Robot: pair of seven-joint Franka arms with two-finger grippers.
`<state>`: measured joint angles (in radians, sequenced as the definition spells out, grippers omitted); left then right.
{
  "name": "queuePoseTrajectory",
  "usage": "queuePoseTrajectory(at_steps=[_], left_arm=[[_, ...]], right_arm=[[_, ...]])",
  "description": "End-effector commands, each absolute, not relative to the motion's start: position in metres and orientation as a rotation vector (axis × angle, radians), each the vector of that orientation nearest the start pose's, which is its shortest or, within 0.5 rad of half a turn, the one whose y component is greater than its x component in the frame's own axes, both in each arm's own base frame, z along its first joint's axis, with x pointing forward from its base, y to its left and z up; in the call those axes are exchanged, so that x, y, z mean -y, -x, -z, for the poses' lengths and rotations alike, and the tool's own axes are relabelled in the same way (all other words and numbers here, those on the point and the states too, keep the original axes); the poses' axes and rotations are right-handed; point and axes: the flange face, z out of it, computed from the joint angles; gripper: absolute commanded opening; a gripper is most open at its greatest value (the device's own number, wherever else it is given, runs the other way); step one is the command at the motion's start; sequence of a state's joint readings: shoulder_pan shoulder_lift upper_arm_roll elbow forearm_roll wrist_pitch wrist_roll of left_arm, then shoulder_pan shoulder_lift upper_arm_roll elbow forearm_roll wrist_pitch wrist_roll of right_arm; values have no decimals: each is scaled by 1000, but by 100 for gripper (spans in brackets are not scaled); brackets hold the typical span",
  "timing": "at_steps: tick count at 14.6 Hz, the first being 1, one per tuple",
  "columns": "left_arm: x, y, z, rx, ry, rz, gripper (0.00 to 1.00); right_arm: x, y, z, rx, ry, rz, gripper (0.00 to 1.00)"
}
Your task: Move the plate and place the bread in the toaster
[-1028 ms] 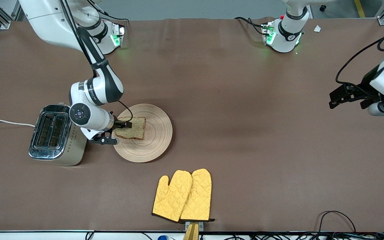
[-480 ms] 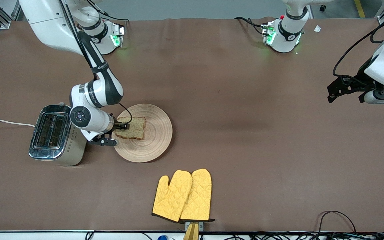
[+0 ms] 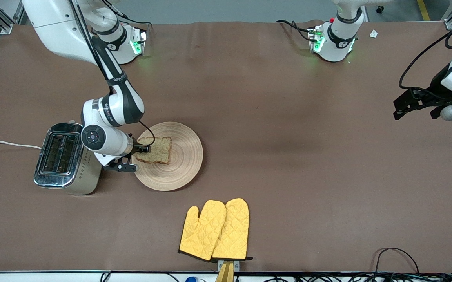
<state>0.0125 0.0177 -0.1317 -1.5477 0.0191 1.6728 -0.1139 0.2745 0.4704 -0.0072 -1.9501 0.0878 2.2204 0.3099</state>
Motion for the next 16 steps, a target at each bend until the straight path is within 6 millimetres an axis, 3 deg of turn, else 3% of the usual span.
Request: queuePoseTrajectory(at_steps=[1, 8, 10, 13, 16], left_arm=[[60, -562, -651, -15, 3112, 184, 100], [55, -566, -645, -101, 3105, 168, 100], [55, -566, -645, -101, 3105, 168, 100], [56, -566, -644, -104, 3104, 166, 100], [53, -566, -644, -97, 3111, 165, 100]], right_arm=[[-161, -577, -229, -183, 3107, -338, 53], [-161, -578, -230, -186, 3108, -337, 23], [-161, -578, -230, -188, 3107, -338, 23], [-161, -578, -229, -184, 3108, -337, 39], [-161, -578, -226, -184, 3109, -342, 42]])
